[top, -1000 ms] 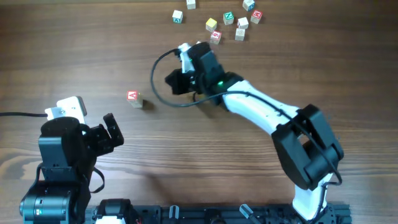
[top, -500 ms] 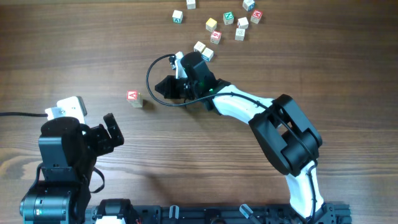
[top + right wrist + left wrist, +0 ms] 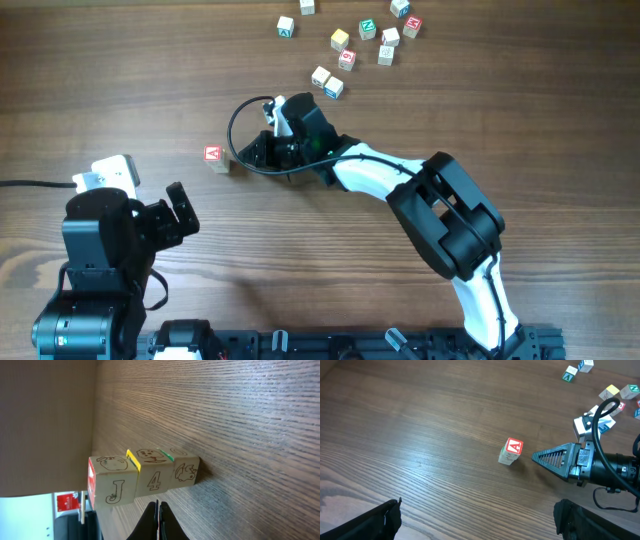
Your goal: Form a tower
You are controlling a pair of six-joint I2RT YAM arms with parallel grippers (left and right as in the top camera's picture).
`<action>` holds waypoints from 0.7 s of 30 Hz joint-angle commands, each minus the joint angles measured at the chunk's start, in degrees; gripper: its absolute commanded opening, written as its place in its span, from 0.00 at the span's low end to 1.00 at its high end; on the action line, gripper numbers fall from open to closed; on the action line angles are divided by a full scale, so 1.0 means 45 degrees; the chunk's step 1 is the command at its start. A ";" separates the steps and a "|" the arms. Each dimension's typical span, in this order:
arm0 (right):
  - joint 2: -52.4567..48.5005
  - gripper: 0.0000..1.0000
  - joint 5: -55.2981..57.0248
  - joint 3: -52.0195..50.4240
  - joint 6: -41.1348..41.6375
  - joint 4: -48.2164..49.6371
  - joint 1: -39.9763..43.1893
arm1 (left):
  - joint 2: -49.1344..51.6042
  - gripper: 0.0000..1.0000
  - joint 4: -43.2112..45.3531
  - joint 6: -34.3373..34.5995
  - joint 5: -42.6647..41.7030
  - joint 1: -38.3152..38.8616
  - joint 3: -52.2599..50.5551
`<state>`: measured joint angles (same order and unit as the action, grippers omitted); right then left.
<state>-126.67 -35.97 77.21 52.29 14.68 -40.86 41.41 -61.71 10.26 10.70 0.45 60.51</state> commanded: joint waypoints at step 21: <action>-0.1141 0.04 0.0515 0.0029 0.1418 0.2074 -0.0325 | 0.0000 1.00 0.0024 0.0155 0.0107 -0.0078 0.0083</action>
<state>-130.74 -35.44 77.21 58.72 23.49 -41.67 41.41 -61.73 10.26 10.70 0.45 60.51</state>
